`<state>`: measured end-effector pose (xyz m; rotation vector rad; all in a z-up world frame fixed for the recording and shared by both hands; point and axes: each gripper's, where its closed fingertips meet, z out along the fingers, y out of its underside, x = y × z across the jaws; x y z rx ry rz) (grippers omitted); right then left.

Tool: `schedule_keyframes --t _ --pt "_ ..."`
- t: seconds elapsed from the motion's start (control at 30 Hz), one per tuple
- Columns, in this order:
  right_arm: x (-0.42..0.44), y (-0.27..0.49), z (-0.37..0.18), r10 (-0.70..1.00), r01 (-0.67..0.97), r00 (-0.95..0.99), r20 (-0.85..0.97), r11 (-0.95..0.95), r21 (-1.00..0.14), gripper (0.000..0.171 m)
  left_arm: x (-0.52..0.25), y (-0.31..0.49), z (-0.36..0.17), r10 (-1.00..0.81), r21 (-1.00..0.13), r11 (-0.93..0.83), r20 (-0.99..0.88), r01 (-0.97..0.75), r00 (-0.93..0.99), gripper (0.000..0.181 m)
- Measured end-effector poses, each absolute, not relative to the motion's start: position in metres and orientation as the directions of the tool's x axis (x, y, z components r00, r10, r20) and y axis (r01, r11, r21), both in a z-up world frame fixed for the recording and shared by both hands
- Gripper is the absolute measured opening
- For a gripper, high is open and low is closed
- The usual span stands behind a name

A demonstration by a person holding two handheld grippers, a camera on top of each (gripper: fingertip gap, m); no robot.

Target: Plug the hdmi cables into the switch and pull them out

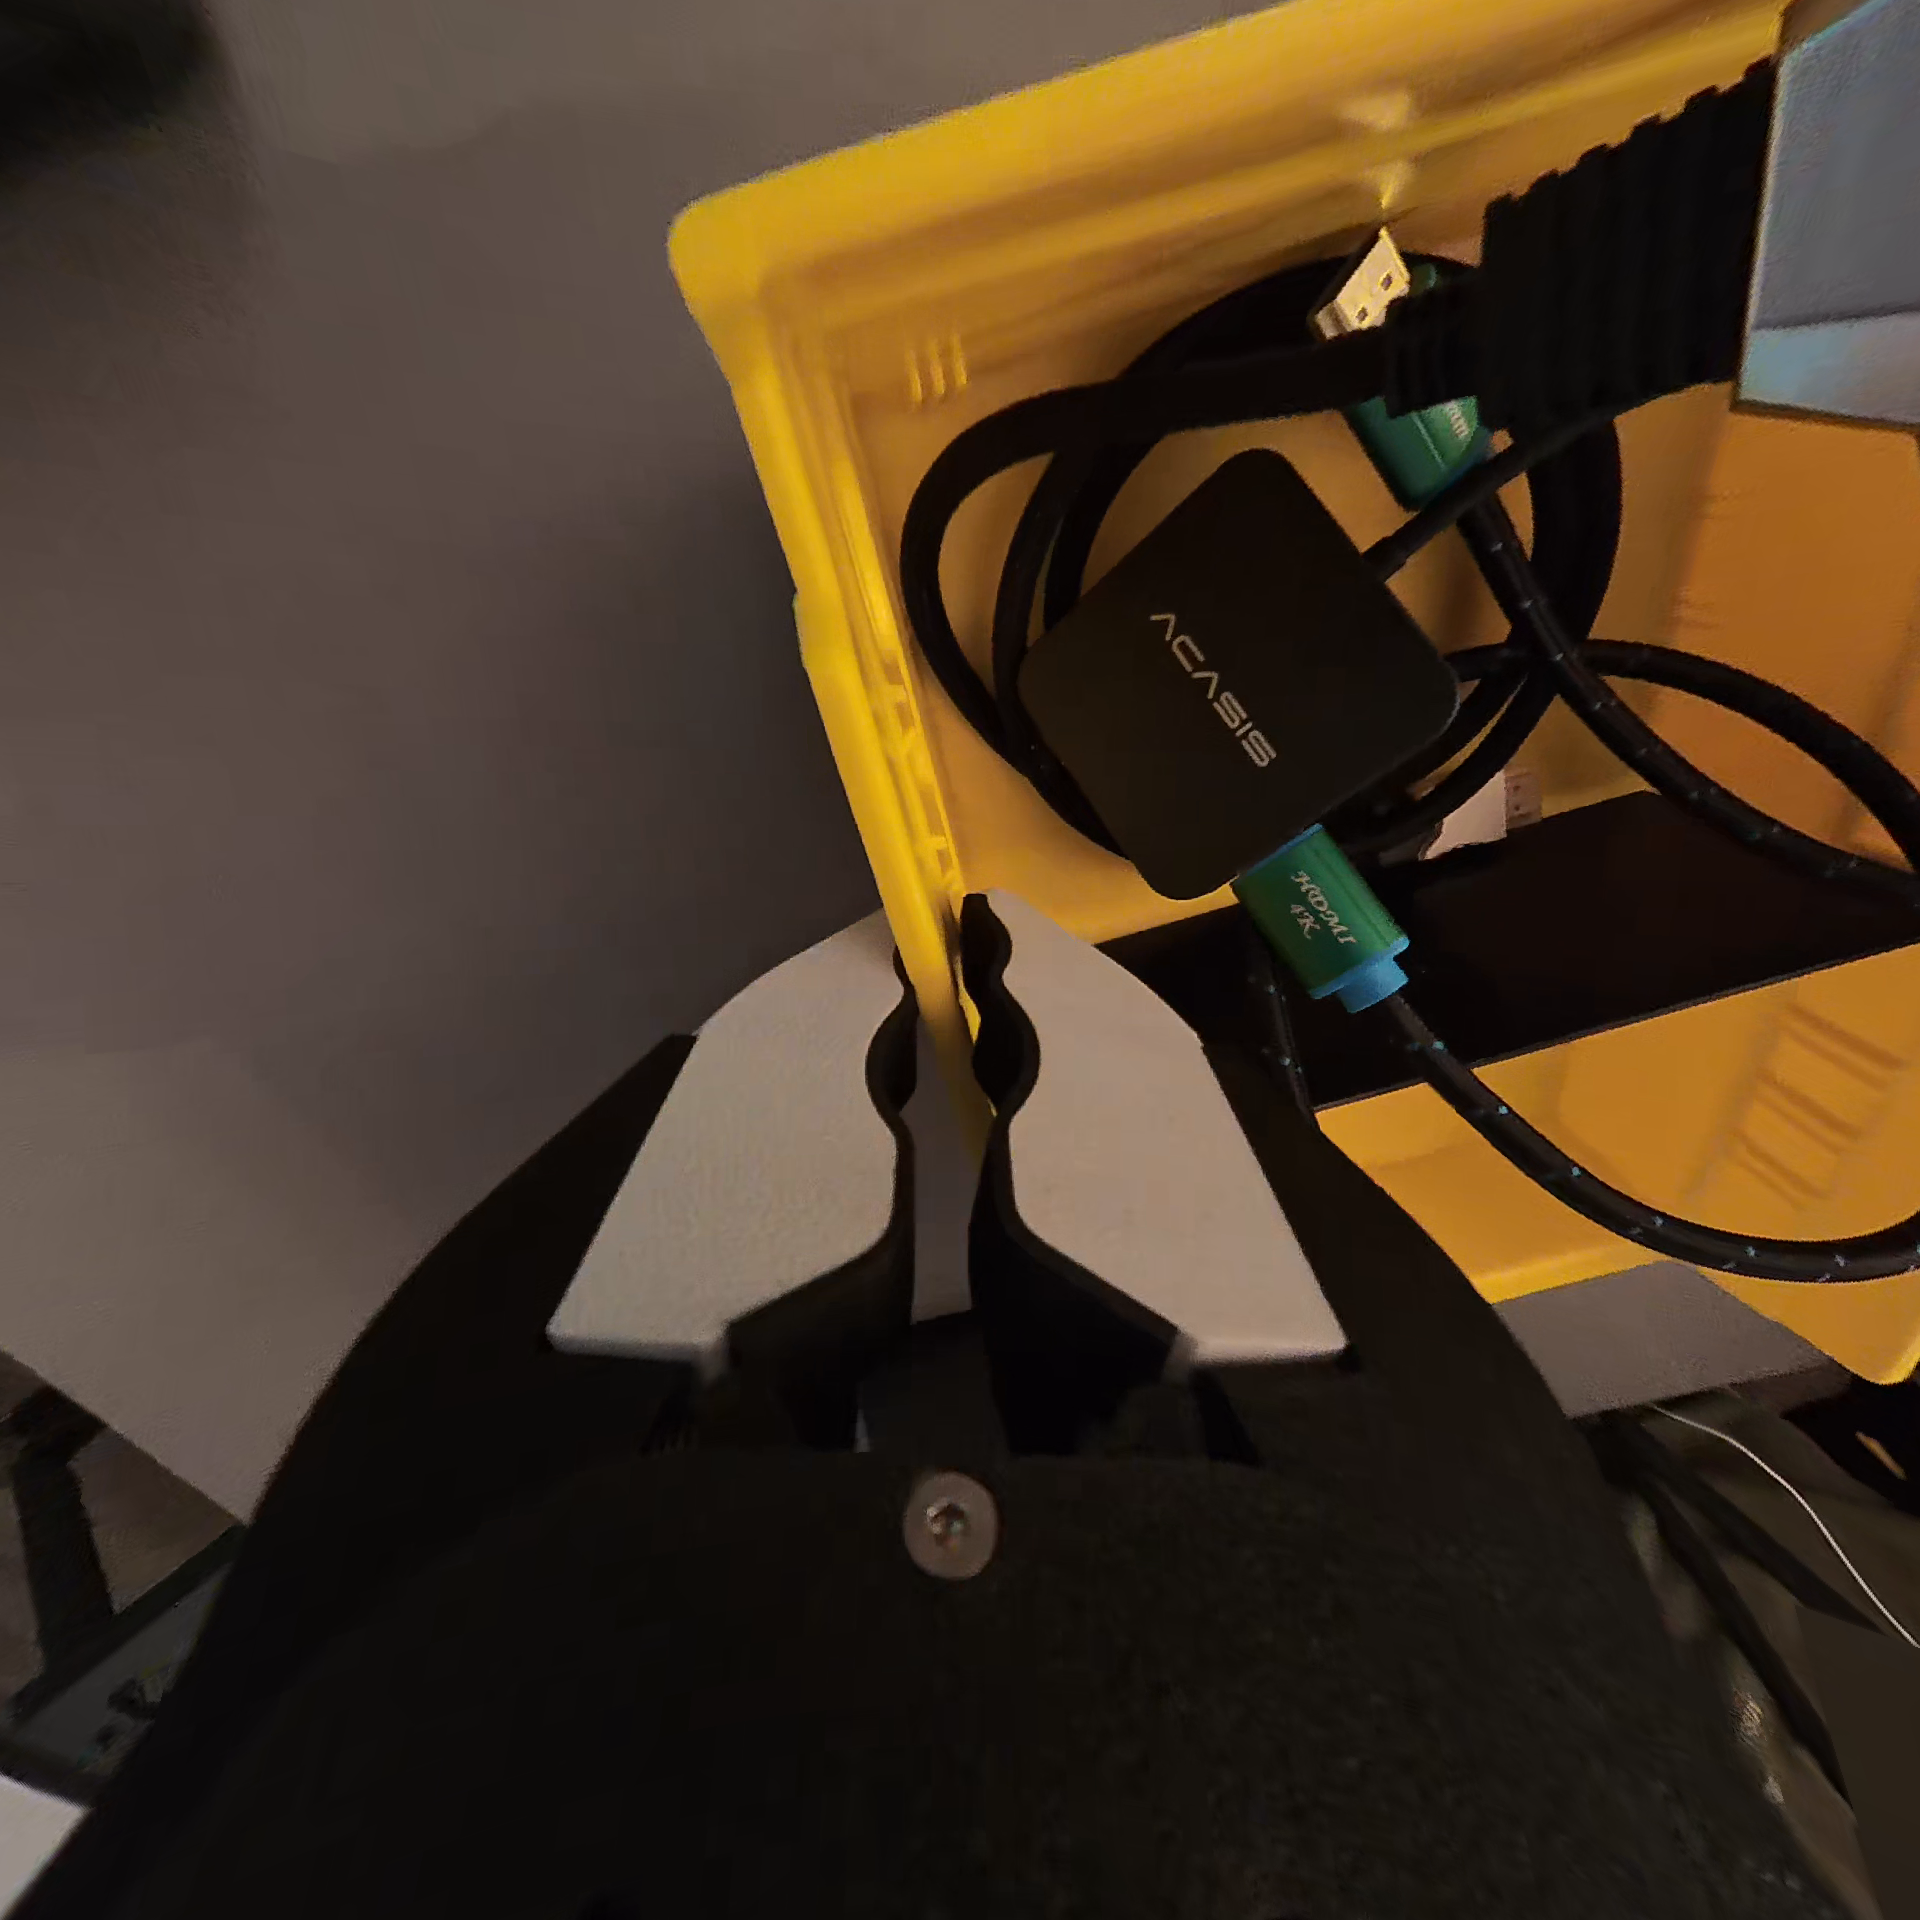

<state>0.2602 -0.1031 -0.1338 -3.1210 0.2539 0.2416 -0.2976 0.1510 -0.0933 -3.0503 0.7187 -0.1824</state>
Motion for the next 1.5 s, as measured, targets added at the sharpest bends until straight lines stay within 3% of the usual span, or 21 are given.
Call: schedule_keyframes --t 0.57,0.8,0.9,0.97,1.03,1.13,1.3,1.37,1.4,1.5 --pt "0.237 -0.099 -0.134 -0.146 -0.146 0.985 -0.095 -0.989 0.015 0.011 -0.362 0.173 -0.093 -0.466 -0.134 -0.88 0.068 -0.455 0.882 0.006" --pt "0.242 -0.094 -0.13 -0.093 -0.093 0.995 -0.027 -0.995 -0.024 0.018 -0.364 0.186 -0.075 -0.594 -0.322 -0.756 -0.028 -0.57 0.804 0.017" --pt "0.248 -0.089 -0.109 -0.073 -0.068 0.996 0.048 -0.992 -0.109 0.024 -0.367 0.193 -0.046 -0.624 -0.479 -0.657 -0.089 -0.582 0.777 0.019" --pt "0.255 -0.085 -0.089 -0.077 -0.054 0.99 0.115 -0.98 -0.192 0.027 -0.354 0.189 -0.024 -0.651 -0.601 -0.596 -0.025 -0.532 0.758 0.033" --pt "0.254 -0.079 -0.061 -0.092 -0.045 0.986 0.141 -0.95 -0.309 0.026 -0.33 0.173 -0.005 -0.722 -0.686 -0.541 0.081 -0.487 0.687 0.047" --pt "0.241 -0.065 -0.002 -0.072 0.052 0.976 0.204 -0.839 -0.541 0.026 -0.303 0.162 0.008 -0.801 -0.762 -0.386 -0.003 -0.52 0.598 0.066" --pt "0.167 -0.051 0.13 0.025 0.296 0.953 0.303 -0.306 -0.905 0.027 -0.268 0.171 -0.005 -0.795 -0.708 -0.158 -0.323 -0.689 0.514 0.083" --pt "0.141 -0.06 0.173 -0.018 0.334 0.942 0.335 -0.04 -0.942 0.031 -0.252 0.179 -0.006 -0.756 -0.69 -0.098 -0.417 -0.717 0.504 0.082" --pt "0.128 -0.063 0.193 -0.041 0.374 0.927 0.372 0.088 -0.923 0.041 -0.245 0.183 -0.008 -0.741 -0.678 -0.083 -0.448 -0.73 0.5 0.082" --pt "0.113 -0.066 0.219 -0.127 0.404 0.913 0.387 0.155 -0.901 0.049 -0.233 0.197 -0.024 -0.713 -0.606 -0.124 -0.496 -0.785 0.496 0.083"
